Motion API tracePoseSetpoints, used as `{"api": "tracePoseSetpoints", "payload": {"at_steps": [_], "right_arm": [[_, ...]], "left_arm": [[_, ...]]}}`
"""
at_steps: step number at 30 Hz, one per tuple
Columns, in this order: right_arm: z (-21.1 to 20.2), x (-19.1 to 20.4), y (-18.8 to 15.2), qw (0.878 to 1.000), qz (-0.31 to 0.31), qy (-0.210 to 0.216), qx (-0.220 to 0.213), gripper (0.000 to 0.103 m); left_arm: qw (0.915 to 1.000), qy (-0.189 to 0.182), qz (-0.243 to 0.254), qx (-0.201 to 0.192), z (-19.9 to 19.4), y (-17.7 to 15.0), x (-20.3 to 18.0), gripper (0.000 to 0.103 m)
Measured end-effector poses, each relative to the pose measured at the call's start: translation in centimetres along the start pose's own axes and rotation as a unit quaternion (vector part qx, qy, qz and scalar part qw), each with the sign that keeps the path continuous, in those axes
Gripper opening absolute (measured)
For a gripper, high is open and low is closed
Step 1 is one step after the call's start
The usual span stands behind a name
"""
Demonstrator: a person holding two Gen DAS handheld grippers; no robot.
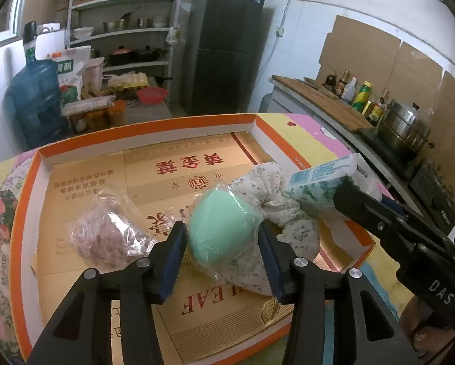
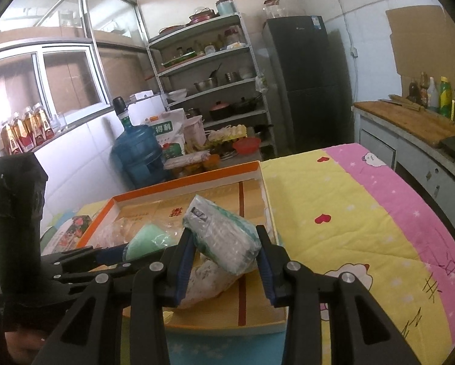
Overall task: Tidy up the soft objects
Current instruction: 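Carry both items into the orange box and open both tools to release, then withdraw both tools from the box toward the remaining items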
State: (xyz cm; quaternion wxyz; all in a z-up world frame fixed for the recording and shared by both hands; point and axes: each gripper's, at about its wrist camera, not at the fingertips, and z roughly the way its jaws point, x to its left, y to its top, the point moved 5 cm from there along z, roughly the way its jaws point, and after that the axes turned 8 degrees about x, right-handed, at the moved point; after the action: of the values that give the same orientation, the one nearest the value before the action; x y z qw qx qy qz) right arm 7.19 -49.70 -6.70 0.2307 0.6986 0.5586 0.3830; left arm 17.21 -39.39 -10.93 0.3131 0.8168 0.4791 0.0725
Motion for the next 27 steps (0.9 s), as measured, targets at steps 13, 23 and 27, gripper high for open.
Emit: {"api": "tracePoseSetpoints", "payload": {"at_steps": [13,23,27], "right_arm": [[-0.4,0.4,0.0,1.0,0.012,0.025,-0.006,0.057],[-1.0,1.1,-0.2,0.999,0.011,0.03,-0.014,0.058],[-1.7,1.6,-0.2,0.999,0.009,0.027,-0.018,0.058]], "left_arm": [[0.9996,0.009,-0.001,-0.026,-1.9,-0.5,0.2,0.066],[0.9986,0.013,-0.001,-0.05,-4.7,-0.7,0.6,0.066],[0.998,0.015,-0.001,-0.062,-6.0,-0.8,0.7,0.066]]}}
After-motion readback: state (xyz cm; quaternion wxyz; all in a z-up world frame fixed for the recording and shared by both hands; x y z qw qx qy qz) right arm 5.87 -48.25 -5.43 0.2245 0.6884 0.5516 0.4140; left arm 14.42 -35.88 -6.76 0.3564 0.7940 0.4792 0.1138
